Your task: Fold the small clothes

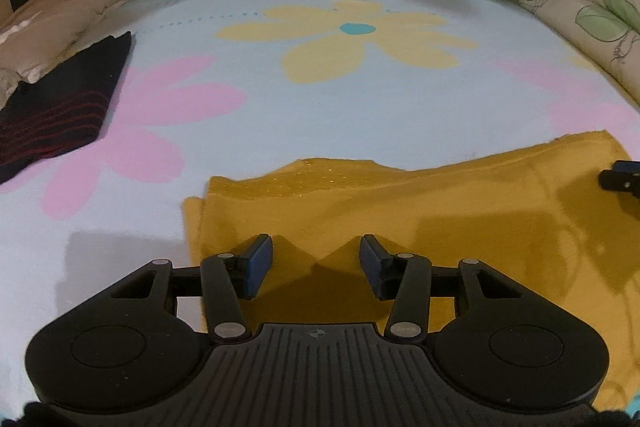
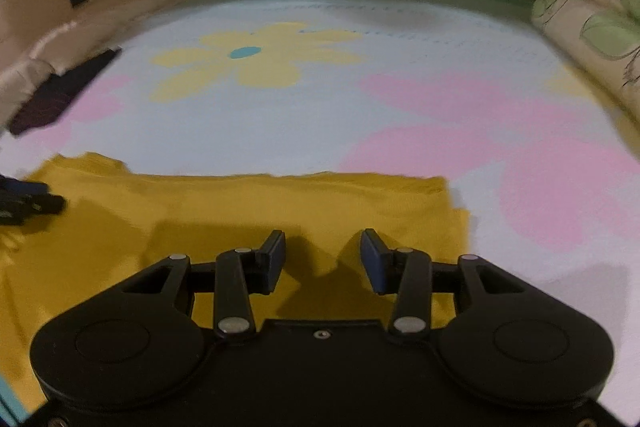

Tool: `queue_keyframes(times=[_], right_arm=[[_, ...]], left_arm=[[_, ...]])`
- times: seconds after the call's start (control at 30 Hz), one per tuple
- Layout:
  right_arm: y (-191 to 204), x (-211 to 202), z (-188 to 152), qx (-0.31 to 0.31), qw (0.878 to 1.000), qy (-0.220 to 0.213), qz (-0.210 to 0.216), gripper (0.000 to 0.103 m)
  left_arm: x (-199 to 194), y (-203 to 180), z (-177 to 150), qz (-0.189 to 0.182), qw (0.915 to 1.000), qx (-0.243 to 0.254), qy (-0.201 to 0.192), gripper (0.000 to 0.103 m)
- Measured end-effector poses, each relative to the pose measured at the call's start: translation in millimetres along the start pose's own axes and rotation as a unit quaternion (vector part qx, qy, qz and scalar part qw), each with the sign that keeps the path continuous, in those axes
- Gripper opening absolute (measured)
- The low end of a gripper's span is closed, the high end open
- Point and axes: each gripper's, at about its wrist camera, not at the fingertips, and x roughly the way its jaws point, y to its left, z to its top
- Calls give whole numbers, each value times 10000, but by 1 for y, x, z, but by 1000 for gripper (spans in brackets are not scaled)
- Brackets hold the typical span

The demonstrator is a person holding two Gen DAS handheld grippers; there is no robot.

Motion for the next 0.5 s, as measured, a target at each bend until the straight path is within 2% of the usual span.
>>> queue_keyframes(times=[0.1, 0.23, 0.3, 0.37, 0.5], right_arm=[[-11, 3, -2, 256, 9997, 7, -52, 52], [-15, 0, 1, 274, 9994, 62, -217, 52], [-14, -7, 3, 345, 9991, 70, -248, 57], [-16, -19, 4, 460, 9988, 52, -139, 57], [-17, -46, 4, 560, 9982, 157, 121, 64]], left_arm=[[1, 2, -1, 91, 9999, 110, -61, 55], [-6, 7, 2, 146, 9999, 39, -30, 54], [-18, 10, 3, 130, 9998, 98, -75, 54], [-31, 13, 2, 152, 9997, 172, -99, 54], [-56, 16, -9, -29, 9998, 177, 13, 55]])
